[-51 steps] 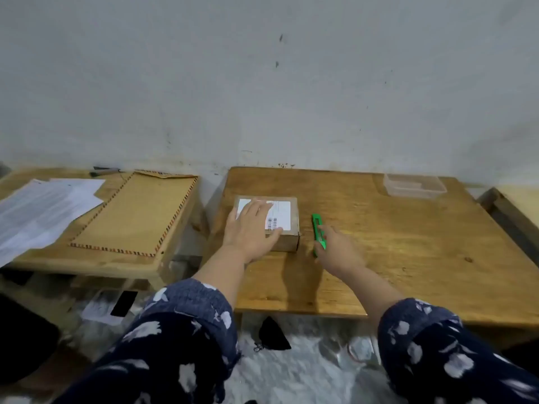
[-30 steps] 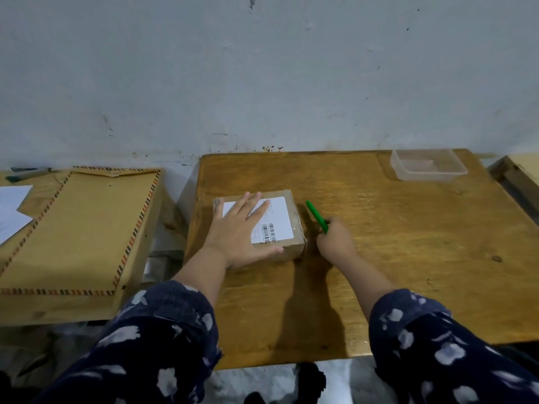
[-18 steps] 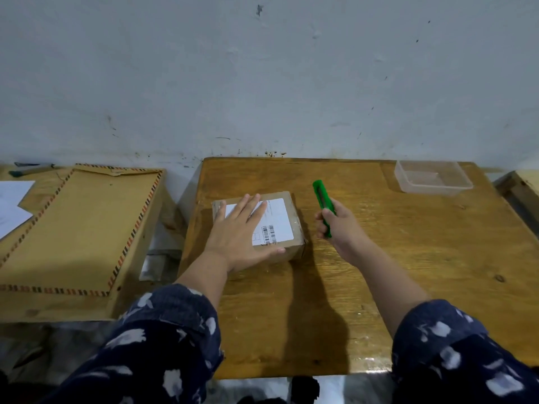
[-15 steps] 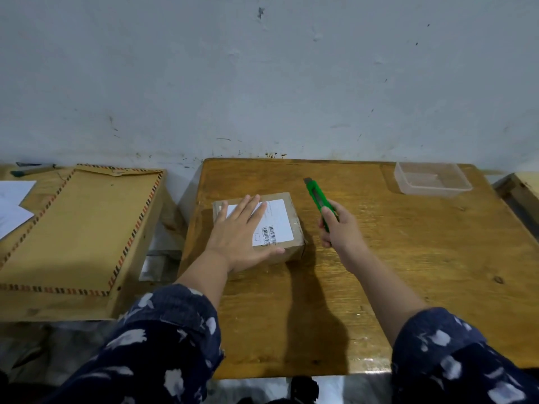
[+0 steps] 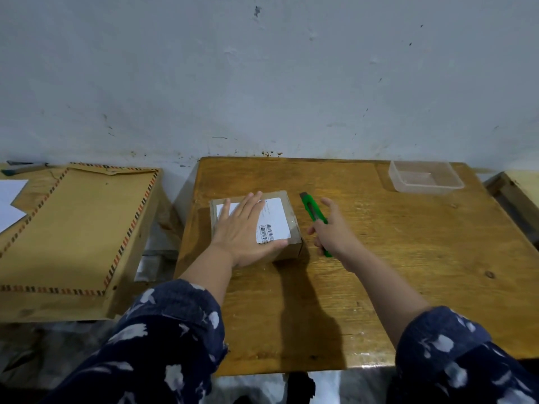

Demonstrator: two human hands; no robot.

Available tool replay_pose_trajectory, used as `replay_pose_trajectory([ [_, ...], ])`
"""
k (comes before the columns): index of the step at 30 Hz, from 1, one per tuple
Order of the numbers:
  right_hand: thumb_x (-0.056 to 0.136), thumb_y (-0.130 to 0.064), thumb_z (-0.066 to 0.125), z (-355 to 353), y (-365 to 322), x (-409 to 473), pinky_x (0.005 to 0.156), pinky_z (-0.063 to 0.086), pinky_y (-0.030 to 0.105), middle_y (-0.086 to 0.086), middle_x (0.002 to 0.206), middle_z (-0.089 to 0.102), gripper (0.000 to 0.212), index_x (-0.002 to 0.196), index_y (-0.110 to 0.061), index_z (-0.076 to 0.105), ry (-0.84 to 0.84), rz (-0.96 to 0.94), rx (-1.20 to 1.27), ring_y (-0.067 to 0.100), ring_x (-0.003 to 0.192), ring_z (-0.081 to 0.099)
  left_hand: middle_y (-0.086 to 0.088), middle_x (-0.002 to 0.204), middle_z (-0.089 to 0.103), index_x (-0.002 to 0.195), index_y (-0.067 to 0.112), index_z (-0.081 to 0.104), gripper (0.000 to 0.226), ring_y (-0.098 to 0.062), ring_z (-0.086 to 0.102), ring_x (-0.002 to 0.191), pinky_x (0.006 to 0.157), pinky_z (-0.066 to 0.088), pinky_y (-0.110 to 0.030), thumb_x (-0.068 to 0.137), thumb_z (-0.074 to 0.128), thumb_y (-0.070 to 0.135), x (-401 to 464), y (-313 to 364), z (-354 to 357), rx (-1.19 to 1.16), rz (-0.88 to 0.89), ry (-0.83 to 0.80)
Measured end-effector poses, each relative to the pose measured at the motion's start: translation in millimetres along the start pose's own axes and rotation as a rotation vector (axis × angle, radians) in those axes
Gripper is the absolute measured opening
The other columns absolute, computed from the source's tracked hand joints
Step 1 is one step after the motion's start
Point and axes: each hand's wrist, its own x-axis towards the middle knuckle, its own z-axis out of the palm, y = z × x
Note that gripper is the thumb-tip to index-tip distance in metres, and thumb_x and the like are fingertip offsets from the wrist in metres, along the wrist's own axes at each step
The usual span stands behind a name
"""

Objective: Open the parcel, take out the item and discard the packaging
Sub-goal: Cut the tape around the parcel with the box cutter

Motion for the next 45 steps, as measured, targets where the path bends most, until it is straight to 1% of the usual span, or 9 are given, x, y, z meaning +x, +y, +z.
replay_pose_trajectory([
  [8,0.1,-0.018,0.036,13,2,8,0.053,0.043,0.03,0.001,0.099,0.056,0.049,0.146,-0.034,0.028,0.029,-0.075,-0.194,0.009,0.062,0.047,0.009,0.16,-0.01,0.152,0.025,-0.001,0.105,-0.011,-0.014,0.146,0.116,-0.011,-0.052,0.071,0.018,0.089,0,1,2,0.069,0.03,-0.004],
  [12,0.1,-0.018,0.038,13,-2,9,0.048,0.04,0.026,-0.003,0.086,0.056,0.048,0.144,-0.035,0.03,0.041,-0.081,-0.163,0.009,0.061,0.047,0.008,0.16,-0.01,0.152,0.025,0.0,0.105,-0.01,-0.014,0.146,0.116,-0.011,-0.052,0.071,0.018,0.089,0,0,4,0.066,0.027,0.007],
  [20,0.099,-0.018,0.04,18,1,14,0.052,0.039,0.022,-0.004,0.102,0.046,0.047,0.144,-0.032,0.034,0.047,-0.075,-0.165,0.004,0.064,0.041,0.009,0.16,-0.01,0.152,0.025,-0.001,0.103,-0.01,-0.014,0.146,0.116,-0.012,-0.051,0.073,0.021,0.087,0,1,4,0.062,0.026,0.014],
  [26,0.099,-0.019,0.038,21,-9,15,0.059,0.044,0.027,-0.003,0.1,0.05,0.047,0.145,-0.03,0.032,0.086,-0.091,-0.296,0.014,0.079,0.05,0.008,0.16,-0.01,0.152,0.024,-0.001,0.1,-0.011,-0.014,0.146,0.116,-0.011,-0.053,0.074,0.024,0.081,0,1,3,0.06,0.028,0.009],
  [29,0.099,-0.018,0.037,22,-12,11,0.065,0.048,0.033,0.005,0.111,0.061,0.047,0.145,-0.028,0.032,0.093,-0.104,-0.348,0.023,0.09,0.06,0.008,0.16,-0.009,0.152,0.024,0.0,0.099,-0.011,-0.013,0.146,0.116,-0.01,-0.053,0.074,0.027,0.079,0,1,3,0.056,0.027,0.013],
  [32,0.099,-0.018,0.036,22,-14,9,0.067,0.051,0.035,0.009,0.124,0.06,0.047,0.145,-0.027,0.033,0.113,-0.117,-0.417,0.025,0.095,0.062,0.008,0.161,-0.008,0.152,0.025,0.002,0.097,-0.011,-0.013,0.146,0.116,-0.01,-0.053,0.075,0.028,0.077,0,2,4,0.057,0.023,0.015],
  [37,0.099,-0.014,0.035,21,-24,7,0.078,0.054,0.039,0.012,0.126,0.06,0.05,0.147,-0.024,0.03,0.101,-0.131,-0.583,0.028,0.101,0.061,0.008,0.16,-0.008,0.152,0.024,0.001,0.098,-0.01,-0.013,0.146,0.116,-0.009,-0.053,0.075,0.025,0.079,0,2,3,0.066,0.024,0.014],
  [41,0.096,-0.009,0.039,25,-37,8,0.069,0.049,0.035,0.014,0.122,0.061,0.057,0.149,-0.021,0.023,0.064,-0.141,-0.805,0.03,0.103,0.061,0.008,0.16,-0.01,0.152,0.023,-0.001,0.101,-0.011,-0.014,0.146,0.116,-0.009,-0.053,0.075,0.021,0.085,1,2,3,0.077,0.02,-0.001],
  [45,0.093,-0.006,0.039,23,-43,8,0.066,0.045,0.033,0.014,0.123,0.06,0.058,0.148,-0.019,0.027,0.029,-0.123,-0.801,0.031,0.104,0.06,0.009,0.16,-0.01,0.152,0.025,-0.001,0.104,-0.01,-0.014,0.146,0.115,-0.011,-0.052,0.072,0.019,0.088,1,3,4,0.072,0.015,0.0],
])
